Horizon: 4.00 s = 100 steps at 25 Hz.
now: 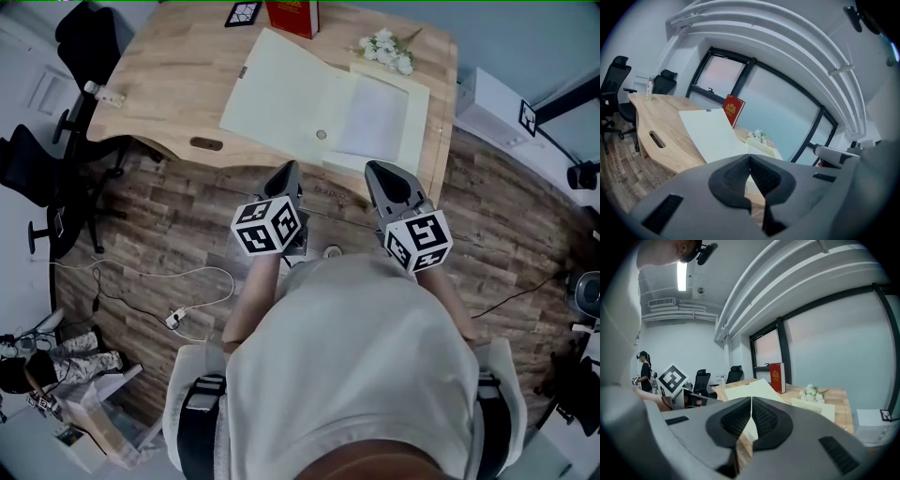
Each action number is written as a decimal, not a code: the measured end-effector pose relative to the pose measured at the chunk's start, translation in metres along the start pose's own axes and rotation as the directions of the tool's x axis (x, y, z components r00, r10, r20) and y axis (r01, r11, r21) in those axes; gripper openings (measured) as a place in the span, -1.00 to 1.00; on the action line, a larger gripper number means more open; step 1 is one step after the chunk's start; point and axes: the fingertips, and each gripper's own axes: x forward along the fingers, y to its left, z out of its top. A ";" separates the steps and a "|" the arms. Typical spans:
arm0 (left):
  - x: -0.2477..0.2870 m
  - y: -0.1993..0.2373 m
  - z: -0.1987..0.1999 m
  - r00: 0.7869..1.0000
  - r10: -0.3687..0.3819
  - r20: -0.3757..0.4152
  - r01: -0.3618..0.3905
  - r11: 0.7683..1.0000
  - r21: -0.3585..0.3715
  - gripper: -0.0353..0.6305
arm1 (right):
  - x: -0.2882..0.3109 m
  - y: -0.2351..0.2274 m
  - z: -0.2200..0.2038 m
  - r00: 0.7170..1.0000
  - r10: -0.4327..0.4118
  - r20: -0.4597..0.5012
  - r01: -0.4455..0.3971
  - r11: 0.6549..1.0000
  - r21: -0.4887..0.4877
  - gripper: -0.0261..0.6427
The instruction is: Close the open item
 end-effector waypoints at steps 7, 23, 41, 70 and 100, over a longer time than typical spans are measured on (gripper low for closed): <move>0.011 0.012 0.013 1.000 -0.014 -0.020 0.014 1.000 0.015 -0.83 | 0.011 -0.004 0.004 1.000 -0.031 0.006 0.031 0.999 0.009 -0.86; 0.049 0.043 0.060 0.998 0.058 -0.006 -0.057 0.994 0.096 -0.83 | 0.019 -0.019 0.003 1.000 0.004 -0.006 -0.004 1.000 -0.010 -0.86; 0.102 0.108 0.130 0.981 0.179 -0.072 -0.176 0.983 0.046 -0.83 | 0.042 -0.076 0.005 0.999 0.030 -0.023 -0.030 0.999 0.031 -0.86; 0.166 0.192 0.149 0.868 0.132 -0.478 -0.099 0.991 0.093 -0.29 | 0.064 -0.112 0.000 0.995 0.051 -0.084 -0.046 0.997 0.064 -0.86; 0.149 0.106 0.171 0.869 -0.032 -0.493 0.095 0.990 0.105 -0.80 | 0.050 -0.091 -0.010 0.998 0.023 -0.059 -0.019 0.997 0.070 -0.86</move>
